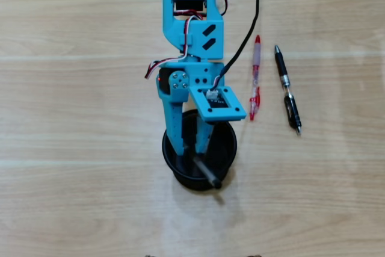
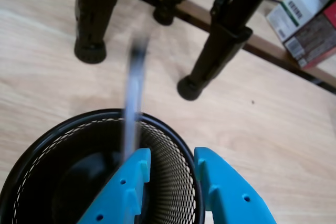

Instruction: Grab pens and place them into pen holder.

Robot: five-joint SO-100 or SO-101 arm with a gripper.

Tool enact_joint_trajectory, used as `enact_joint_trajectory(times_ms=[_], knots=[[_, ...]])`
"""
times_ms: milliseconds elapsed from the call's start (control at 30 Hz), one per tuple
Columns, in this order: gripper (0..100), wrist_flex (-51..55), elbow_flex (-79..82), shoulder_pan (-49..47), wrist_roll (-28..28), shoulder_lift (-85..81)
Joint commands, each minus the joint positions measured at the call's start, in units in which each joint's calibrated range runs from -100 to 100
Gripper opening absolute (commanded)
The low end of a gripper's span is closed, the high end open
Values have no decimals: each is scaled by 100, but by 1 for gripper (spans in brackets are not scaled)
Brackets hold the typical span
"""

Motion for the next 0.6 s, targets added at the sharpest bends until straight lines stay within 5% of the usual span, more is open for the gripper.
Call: enact_joint_trajectory(times_ms=[0, 300, 567], knots=[[11, -145, -172, -37, 39, -116], [10, 594, 109, -4, 269, -1367], [10, 4582, 109, 278, 854, -3244]])
